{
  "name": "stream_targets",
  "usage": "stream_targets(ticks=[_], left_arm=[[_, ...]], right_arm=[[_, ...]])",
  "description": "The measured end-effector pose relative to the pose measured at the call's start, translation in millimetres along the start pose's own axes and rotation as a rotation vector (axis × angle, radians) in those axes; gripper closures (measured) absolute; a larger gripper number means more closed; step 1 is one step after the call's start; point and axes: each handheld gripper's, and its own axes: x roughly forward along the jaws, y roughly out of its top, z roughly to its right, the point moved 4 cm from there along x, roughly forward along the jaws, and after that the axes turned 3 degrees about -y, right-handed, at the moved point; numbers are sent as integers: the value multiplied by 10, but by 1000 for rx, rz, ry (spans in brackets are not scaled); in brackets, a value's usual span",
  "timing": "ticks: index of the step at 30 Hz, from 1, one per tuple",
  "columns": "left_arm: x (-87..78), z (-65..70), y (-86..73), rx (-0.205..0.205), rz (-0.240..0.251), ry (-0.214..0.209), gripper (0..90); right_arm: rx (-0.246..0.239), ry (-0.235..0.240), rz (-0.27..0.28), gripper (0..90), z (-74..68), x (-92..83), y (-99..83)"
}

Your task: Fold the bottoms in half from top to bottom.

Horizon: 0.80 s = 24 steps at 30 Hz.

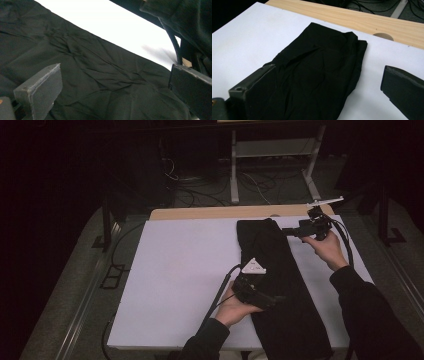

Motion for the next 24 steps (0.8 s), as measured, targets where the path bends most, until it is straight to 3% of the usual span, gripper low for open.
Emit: stream_targets(ticks=[12, 16, 24], left_arm=[[-116, -220, 53, -8, 30, 55, 0], [-166, -313, 72, 15, 23, 83, 0], [-237, -472, 123, 10, 29, 98, 0]], right_arm=[[-16, 9, -12, 7, -41, 2, -107], [-25, 12, -18, 7, -51, 9, -161], [-31, 12, -39, 7, -71, 35, -254]])
